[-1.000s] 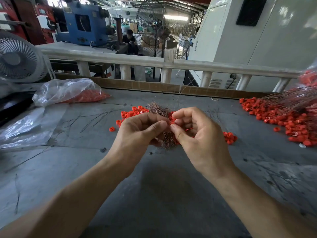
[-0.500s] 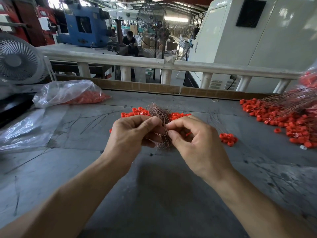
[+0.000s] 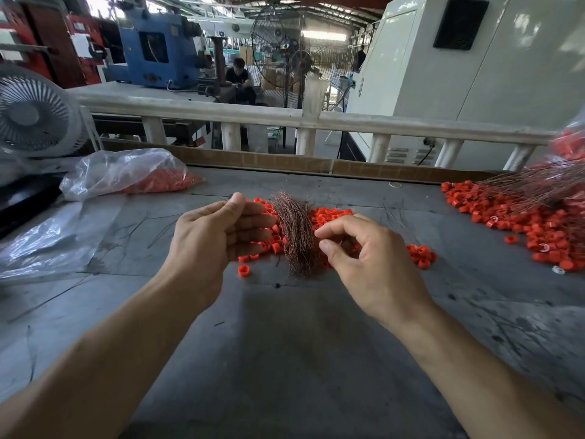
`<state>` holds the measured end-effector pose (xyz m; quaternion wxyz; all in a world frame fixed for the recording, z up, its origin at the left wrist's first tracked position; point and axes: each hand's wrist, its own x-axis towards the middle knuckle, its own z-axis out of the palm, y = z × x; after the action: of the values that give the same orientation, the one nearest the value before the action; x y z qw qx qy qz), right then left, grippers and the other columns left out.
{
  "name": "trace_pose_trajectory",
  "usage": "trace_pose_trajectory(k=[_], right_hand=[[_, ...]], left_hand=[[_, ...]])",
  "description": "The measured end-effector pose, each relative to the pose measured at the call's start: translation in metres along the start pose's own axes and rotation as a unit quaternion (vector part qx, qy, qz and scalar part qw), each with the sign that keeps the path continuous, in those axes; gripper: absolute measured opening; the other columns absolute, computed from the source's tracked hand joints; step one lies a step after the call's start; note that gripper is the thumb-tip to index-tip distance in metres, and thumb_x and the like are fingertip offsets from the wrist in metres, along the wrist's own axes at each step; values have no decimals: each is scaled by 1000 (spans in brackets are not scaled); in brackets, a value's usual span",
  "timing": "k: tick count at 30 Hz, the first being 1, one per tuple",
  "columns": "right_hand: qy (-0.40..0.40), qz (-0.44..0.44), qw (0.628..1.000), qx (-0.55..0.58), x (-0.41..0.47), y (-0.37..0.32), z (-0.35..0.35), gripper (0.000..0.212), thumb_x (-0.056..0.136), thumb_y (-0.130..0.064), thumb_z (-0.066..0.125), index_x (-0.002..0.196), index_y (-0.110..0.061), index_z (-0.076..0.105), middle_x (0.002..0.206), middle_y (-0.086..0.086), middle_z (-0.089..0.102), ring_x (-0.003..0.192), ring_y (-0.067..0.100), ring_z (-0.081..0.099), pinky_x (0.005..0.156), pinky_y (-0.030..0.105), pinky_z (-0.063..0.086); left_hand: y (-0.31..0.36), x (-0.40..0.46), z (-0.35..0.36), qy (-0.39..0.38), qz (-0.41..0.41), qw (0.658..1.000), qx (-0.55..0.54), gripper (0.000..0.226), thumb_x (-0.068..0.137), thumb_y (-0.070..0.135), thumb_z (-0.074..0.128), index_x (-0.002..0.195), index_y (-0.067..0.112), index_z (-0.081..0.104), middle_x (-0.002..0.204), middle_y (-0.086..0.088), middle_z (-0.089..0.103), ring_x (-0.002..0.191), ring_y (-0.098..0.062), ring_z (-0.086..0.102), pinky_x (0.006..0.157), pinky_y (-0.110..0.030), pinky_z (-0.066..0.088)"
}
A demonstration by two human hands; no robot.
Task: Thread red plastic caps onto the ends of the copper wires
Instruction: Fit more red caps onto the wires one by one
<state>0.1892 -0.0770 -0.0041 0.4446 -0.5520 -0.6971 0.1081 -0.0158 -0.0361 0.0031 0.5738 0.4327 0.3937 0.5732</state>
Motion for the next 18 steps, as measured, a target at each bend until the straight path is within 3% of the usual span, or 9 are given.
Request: trace_pose_trajectory(k=[10,14,18], right_hand=[[-28,-24,999,7,2,2,2,14,93,-11,72,99,-23,74,96,-14,67,93,1,62,80,8,44],[31,-5,999,19,3,9,-1,15,90,-11,74,100,-22,74,85,-12,69,79,6,62,71,12,48],[112,55,992,-5,13,27,-14,9,90,-19,73,94,-27,73,79,-16,69,75,-1,63,71,16,52]], left_hand=[[-1,7,-5,-17,-62,995,-71,30,103,28,50,99,6,70,88,-10,76,68,-15,69,58,-22,57],[-2,7,-5,-24,-46,997,-50,30,99,29,57,108,3,70,95,-13,75,73,-17,68,61,-24,58],[-5,5,-4,-16,-24,999,29,30,95,28,65,108,2,71,96,-15,75,73,-20,67,61,-27,58]])
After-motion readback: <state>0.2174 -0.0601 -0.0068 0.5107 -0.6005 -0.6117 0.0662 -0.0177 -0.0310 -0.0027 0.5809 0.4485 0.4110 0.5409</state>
